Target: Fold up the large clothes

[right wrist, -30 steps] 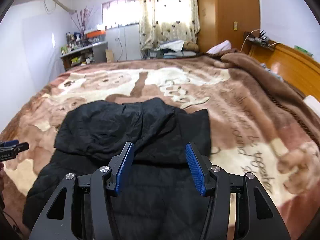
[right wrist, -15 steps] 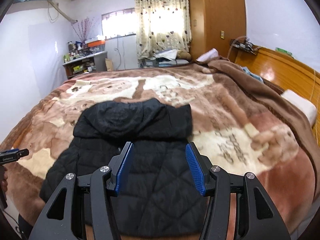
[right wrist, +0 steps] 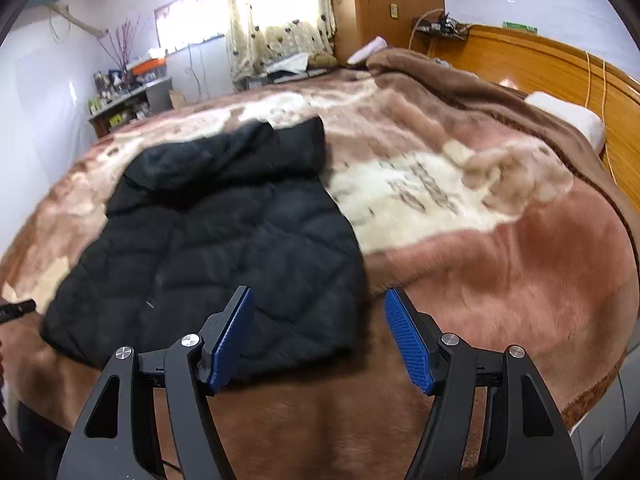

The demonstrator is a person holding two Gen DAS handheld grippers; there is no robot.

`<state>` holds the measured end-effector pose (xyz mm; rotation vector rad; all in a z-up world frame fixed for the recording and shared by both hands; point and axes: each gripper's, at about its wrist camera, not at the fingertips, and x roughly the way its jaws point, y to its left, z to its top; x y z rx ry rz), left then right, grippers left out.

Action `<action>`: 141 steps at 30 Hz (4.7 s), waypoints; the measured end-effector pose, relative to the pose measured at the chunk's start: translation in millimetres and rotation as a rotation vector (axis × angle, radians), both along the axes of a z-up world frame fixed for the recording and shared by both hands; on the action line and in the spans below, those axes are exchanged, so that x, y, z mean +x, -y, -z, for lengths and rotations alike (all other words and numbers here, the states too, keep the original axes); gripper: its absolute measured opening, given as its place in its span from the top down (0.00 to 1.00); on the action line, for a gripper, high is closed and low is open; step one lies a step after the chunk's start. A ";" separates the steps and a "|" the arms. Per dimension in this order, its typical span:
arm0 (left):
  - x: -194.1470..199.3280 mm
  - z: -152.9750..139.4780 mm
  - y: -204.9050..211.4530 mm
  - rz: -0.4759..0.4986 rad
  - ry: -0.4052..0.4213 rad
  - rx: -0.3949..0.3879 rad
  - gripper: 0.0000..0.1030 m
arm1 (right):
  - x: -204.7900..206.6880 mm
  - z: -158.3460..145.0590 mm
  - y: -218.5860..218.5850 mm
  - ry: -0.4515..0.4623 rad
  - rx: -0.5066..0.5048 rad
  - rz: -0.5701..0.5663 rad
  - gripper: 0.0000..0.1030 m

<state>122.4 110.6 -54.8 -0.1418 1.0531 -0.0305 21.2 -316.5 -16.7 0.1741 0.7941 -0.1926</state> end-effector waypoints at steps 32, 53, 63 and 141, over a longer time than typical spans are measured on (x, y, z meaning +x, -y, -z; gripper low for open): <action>12.8 36.1 36.1 0.003 -0.008 -0.014 0.72 | 30.1 70.2 13.0 -0.114 0.140 -0.041 0.76; -43.7 -34.6 31.9 0.083 0.080 -0.090 0.78 | -26.0 -8.5 3.7 0.043 0.101 -0.082 0.85; -88.3 -61.3 33.9 0.141 0.112 -0.080 0.79 | -66.0 -30.8 4.1 0.079 0.105 -0.083 0.85; 258.0 -99.8 24.9 -0.089 0.073 -0.088 0.32 | 278.7 -79.7 50.8 -0.140 -0.132 0.004 0.78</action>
